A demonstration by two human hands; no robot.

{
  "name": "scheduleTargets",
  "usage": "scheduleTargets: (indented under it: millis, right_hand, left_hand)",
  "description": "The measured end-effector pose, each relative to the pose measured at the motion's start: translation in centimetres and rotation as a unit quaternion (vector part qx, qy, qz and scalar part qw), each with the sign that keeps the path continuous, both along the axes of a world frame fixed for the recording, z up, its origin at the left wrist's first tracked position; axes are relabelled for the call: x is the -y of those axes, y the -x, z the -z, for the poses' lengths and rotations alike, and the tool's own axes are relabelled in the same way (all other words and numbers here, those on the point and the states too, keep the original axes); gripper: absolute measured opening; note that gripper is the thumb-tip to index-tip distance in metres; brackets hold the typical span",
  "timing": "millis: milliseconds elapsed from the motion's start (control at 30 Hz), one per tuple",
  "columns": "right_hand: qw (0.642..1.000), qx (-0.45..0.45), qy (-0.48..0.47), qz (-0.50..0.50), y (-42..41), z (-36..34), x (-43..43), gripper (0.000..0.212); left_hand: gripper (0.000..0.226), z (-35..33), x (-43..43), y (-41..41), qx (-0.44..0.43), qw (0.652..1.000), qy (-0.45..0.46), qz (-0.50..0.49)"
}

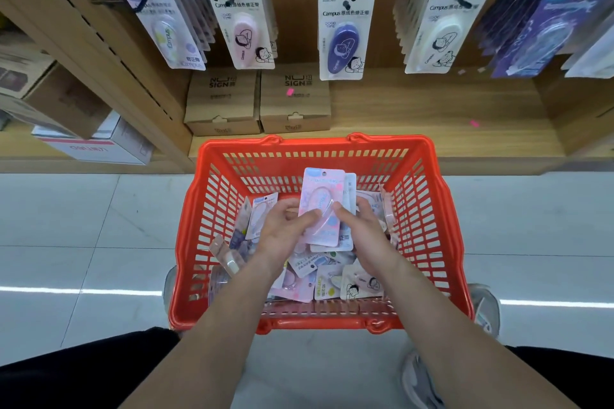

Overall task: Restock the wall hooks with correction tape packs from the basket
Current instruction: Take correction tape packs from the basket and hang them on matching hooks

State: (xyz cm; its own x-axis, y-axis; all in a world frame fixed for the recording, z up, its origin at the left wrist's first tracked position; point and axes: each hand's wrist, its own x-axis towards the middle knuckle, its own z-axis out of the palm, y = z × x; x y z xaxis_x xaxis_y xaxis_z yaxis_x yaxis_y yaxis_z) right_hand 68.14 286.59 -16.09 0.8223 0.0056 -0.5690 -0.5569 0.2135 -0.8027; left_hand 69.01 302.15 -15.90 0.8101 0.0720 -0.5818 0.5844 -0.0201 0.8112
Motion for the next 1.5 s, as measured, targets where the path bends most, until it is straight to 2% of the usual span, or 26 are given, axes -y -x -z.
scheduleTargets:
  millis: [67,133,167,200,267,367,433,500,667,733,767,867,933,1000,1033,1133,1200,1267,1400,1500]
  right_hand:
    - [1.000,-0.003,-0.004,-0.017,0.1,-0.3,-0.5,0.028]
    - [0.999,-0.011,0.008,-0.046,0.2,-0.3,-0.9,0.071]
    - [0.997,-0.018,0.015,-0.069,0.1,0.1,-0.9,0.083]
    - [0.996,-0.025,0.024,-0.087,0.0,0.1,-0.8,0.076]
    - [0.989,-0.028,0.052,-0.132,-0.4,0.3,-0.3,0.039]
    - [0.963,0.021,0.200,-0.178,-2.0,1.9,1.8,0.026]
    - [0.925,0.039,0.323,-0.198,-3.1,3.4,4.0,0.034]
    - [0.879,0.021,0.408,-0.248,-3.7,4.7,5.9,0.045]
    - [0.750,0.026,0.525,-0.401,-4.4,5.9,6.0,0.067]
    - [0.720,0.025,0.555,-0.417,-4.5,6.3,5.2,0.081]
    - [0.716,0.021,0.567,-0.407,-4.4,6.6,4.8,0.086]
    - [0.733,0.020,0.576,-0.363,-4.3,7.3,4.2,0.084]
    - [0.751,0.048,0.561,-0.345,-4.2,7.5,4.1,0.061]
    - [0.791,0.097,0.506,-0.329,-3.7,7.4,4.1,0.033]
    - [0.816,0.115,0.465,-0.324,-3.4,7.3,4.1,0.028]
    - [0.876,0.113,0.337,-0.327,-2.8,6.9,3.4,0.031]
    - [0.892,0.082,0.285,-0.342,-2.4,6.6,2.5,0.029]
    - [0.895,0.049,0.271,-0.351,-2.3,6.7,1.9,0.010]
    - [0.878,0.002,0.282,-0.386,-2.3,6.9,1.6,0.058]
    - [0.862,0.003,0.303,-0.406,-2.1,7.1,1.3,0.074]
  left_hand:
    - [0.056,0.1,0.0,0.1,-0.006,1.000,0.020,0.019]
    - [0.052,0.4,-0.2,0.2,-0.027,0.997,0.060,0.033]
    - [0.049,0.5,-0.4,0.2,-0.037,0.996,0.073,0.041]
    - [0.049,0.5,-0.5,0.1,-0.044,0.995,0.081,0.047]
    - [0.057,0.8,-1.0,-0.1,-0.049,0.994,0.092,0.038]
    - [0.062,1.7,-2.2,-0.6,-0.059,0.994,0.092,-0.003]
    - [0.062,2.3,-3.1,-0.8,-0.070,0.995,0.063,-0.005]
    - [0.051,3.1,-3.8,-0.8,-0.073,0.997,0.021,0.001]
    - [0.046,4.5,-3.8,-0.8,-0.070,0.996,-0.040,0.023]
    - [0.046,4.7,-3.8,-0.9,-0.076,0.996,-0.038,0.024]
    - [0.047,4.9,-3.8,-1.0,-0.076,0.996,-0.037,0.022]
    - [0.047,5.3,-3.9,-1.2,-0.079,0.996,-0.041,0.013]
    - [0.046,5.5,-4.0,-1.2,-0.083,0.996,-0.043,0.004]
    - [0.046,5.5,-3.9,-1.2,-0.086,0.995,-0.044,-0.002]
    - [0.047,5.5,-3.9,-1.2,-0.087,0.995,-0.045,-0.006]
    - [0.050,5.4,-4.3,-1.2,-0.087,0.994,-0.056,-0.023]
    - [0.053,5.3,-4.7,-1.1,-0.086,0.993,-0.066,-0.039]
    - [0.056,5.1,-5.0,-0.8,-0.089,0.992,-0.080,-0.040]
    - [0.058,4.9,-5.4,-0.4,-0.091,0.992,-0.084,-0.035]
    - [0.065,4.9,-5.6,-0.2,-0.084,0.991,-0.097,-0.027]
